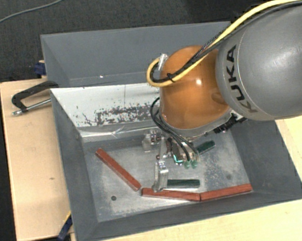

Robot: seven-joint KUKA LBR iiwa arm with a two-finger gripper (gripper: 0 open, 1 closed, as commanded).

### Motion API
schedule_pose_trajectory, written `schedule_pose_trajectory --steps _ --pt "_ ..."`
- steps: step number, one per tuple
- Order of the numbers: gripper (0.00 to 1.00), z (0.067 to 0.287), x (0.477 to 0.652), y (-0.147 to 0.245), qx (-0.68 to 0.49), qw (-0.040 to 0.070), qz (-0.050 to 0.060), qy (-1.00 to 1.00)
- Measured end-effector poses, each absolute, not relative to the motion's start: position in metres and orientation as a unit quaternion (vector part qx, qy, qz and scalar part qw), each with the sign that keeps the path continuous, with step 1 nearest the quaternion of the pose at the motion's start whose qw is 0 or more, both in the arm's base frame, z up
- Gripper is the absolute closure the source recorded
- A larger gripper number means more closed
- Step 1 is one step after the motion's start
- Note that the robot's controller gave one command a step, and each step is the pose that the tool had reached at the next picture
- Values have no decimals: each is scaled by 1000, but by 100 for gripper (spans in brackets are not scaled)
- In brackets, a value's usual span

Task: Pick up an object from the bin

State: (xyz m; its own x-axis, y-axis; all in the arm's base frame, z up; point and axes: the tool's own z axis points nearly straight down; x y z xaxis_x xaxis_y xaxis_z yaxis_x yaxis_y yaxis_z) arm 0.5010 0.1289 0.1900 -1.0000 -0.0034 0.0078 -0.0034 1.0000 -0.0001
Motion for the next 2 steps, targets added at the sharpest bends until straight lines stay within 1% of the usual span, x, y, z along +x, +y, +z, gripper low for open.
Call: schedule_pose_trajectory --steps 1,2 --pt "0 66 494 117 -26 4 0 -1000" --pt "0 71 497 171 37 -2 -1 -999"
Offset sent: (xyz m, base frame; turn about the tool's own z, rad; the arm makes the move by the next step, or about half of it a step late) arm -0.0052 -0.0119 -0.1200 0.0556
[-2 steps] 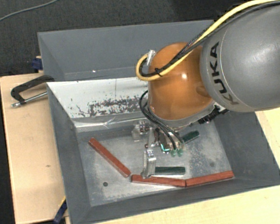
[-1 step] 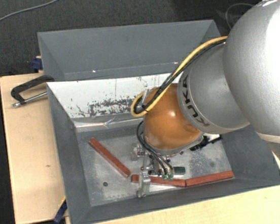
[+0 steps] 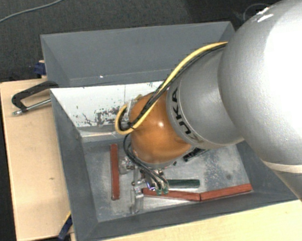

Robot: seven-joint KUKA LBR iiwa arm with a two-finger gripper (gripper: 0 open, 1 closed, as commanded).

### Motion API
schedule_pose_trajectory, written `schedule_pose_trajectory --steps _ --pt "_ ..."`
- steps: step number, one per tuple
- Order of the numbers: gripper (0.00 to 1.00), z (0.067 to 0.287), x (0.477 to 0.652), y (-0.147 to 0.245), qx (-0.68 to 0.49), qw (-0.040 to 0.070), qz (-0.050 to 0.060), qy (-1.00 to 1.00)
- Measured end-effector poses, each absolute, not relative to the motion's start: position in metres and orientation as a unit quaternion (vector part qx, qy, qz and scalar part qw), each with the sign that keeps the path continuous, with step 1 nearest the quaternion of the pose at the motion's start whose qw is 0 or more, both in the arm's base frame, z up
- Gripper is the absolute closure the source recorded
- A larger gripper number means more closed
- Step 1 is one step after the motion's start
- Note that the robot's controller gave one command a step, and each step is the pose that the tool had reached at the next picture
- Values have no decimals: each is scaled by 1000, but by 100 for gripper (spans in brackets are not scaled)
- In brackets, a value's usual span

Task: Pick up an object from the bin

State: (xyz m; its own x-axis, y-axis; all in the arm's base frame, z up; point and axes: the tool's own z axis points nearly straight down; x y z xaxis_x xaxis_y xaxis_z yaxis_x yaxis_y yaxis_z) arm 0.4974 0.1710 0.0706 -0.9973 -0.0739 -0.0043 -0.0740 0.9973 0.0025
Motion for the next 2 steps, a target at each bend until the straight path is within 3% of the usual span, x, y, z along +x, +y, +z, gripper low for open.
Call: schedule_pose_trajectory --steps 1,2 --pt "0 77 515 110 -12 3 -1 1000" --pt "0 70 497 60 33 -1 -1 999"
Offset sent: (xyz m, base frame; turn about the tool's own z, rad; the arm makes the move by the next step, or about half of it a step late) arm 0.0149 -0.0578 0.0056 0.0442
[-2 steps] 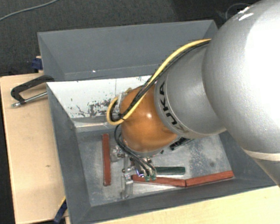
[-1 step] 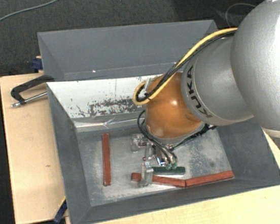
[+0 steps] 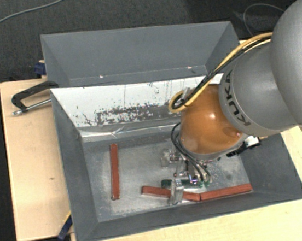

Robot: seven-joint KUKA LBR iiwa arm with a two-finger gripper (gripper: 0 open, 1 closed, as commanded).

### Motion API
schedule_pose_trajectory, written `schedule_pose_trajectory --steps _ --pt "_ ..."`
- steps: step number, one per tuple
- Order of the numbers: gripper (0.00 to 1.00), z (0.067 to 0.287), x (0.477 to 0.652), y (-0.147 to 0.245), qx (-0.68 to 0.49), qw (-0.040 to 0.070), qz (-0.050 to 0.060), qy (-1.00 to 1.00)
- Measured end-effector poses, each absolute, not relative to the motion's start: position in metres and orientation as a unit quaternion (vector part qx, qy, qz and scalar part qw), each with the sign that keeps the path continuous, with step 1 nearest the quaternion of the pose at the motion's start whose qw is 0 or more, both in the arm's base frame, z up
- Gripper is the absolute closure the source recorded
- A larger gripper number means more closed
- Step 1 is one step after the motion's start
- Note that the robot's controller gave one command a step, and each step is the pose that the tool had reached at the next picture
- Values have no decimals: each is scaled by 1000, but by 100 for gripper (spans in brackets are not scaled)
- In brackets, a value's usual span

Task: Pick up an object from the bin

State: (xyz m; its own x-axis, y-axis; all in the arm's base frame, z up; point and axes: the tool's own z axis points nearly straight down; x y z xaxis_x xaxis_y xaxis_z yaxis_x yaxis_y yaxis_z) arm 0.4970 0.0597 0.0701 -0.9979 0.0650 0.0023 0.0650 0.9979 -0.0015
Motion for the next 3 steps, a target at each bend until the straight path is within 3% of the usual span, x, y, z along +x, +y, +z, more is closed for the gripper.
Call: schedule_pose_trajectory --steps 1,2,3 --pt "100 71 498 63 -30 0 -1 -1000" --pt "100 169 597 83 122 -5 -1 -993" --pt "100 225 598 96 117 -7 -1 -993"
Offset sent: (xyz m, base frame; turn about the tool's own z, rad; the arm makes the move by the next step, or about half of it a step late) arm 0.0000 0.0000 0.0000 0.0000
